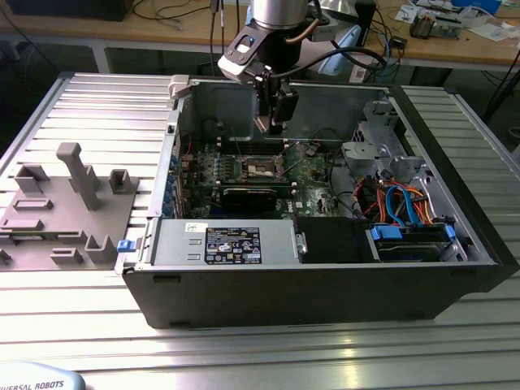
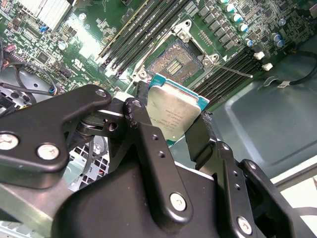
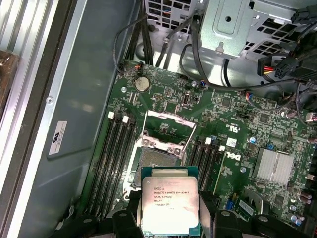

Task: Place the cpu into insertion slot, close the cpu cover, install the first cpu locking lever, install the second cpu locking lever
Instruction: 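Place the cpu into insertion slot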

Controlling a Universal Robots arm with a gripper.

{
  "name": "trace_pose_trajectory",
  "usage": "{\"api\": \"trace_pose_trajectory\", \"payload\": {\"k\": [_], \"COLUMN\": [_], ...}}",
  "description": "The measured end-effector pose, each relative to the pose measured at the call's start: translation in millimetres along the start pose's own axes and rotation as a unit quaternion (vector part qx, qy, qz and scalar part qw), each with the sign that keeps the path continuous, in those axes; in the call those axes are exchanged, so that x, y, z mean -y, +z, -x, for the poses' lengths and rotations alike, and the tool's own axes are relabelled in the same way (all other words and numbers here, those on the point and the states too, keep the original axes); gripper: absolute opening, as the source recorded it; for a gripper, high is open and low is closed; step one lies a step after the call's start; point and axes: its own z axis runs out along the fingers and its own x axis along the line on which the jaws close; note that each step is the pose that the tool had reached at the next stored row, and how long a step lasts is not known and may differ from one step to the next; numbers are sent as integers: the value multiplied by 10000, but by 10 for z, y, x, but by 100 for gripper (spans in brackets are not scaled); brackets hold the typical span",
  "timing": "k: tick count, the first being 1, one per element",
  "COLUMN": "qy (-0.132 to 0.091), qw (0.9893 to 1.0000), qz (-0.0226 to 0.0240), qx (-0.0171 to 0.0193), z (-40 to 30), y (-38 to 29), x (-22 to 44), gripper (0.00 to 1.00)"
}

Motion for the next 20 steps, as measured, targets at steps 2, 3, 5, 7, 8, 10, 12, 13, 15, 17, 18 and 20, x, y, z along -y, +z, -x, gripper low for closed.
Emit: {"api": "trace_pose_trajectory", "payload": {"k": [2,3,5,7,8,10,12,13,15,17,18,20], "qy": [7,10,17,25,29,36,46,51,57,66,71,78], "qw": [10000,10000,10000,10000,10000,10000,10000,10000,10000,10000,10000,10000], "qz": [0,0,0,0,0,0,0,0,0,0,-1,0], "qx": [0,0,1,1,1,1,2,2,2,2,3,3], "z": [0,0,0,0,0,0,0,0,0,0,0,0], "y": [0,0,0,0,0,1,1,1,1,1,1,1], "x": [0,0,0,0,0,0,0,0,0,0,0,0], "gripper": [54,54,54,54,54,54,54,54,54,54,54,54]}}
